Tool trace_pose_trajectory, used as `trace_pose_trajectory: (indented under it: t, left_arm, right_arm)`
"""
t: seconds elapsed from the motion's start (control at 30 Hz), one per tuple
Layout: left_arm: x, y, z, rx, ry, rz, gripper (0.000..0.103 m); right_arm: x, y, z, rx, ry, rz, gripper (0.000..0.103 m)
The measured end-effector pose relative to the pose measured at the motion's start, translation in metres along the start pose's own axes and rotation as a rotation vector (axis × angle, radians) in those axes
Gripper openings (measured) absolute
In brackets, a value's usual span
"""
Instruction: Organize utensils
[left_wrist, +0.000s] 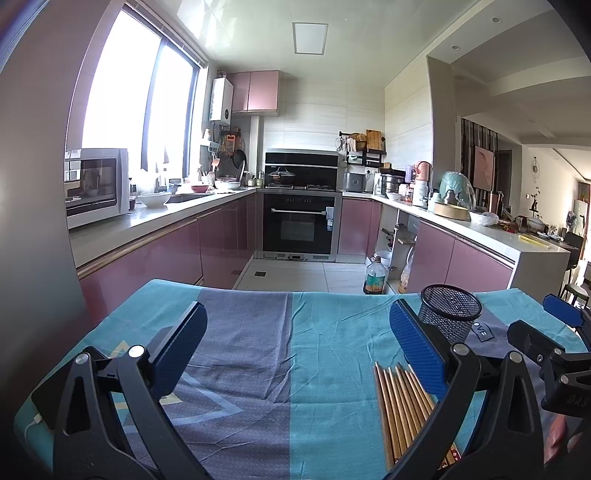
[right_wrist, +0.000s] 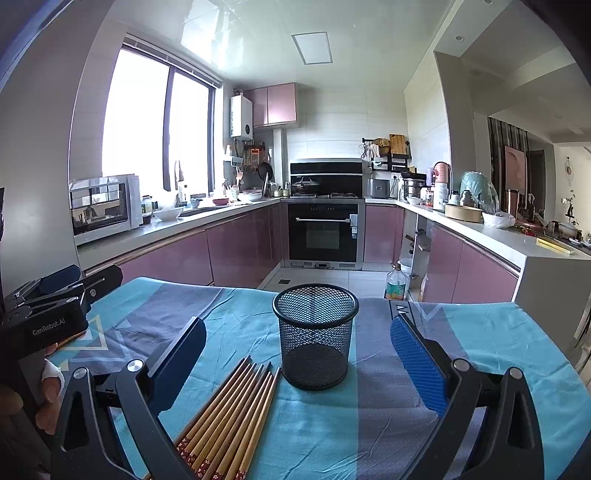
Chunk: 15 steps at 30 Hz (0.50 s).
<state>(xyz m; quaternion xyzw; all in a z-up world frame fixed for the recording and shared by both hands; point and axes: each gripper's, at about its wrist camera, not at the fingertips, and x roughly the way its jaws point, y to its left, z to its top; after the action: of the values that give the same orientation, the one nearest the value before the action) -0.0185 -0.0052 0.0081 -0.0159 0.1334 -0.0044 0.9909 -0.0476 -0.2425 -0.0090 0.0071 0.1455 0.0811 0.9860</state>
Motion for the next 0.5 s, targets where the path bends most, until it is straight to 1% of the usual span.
trace_pose_trajectory:
  t: [0.5]
  left_arm:
    - [0.0021, -0.0001, 0.0001, -0.001, 0.001, 0.003, 0.097]
  right_arm:
    - [0.0011, -0.0016, -0.0025, 0.008, -0.001, 0.008, 0.097]
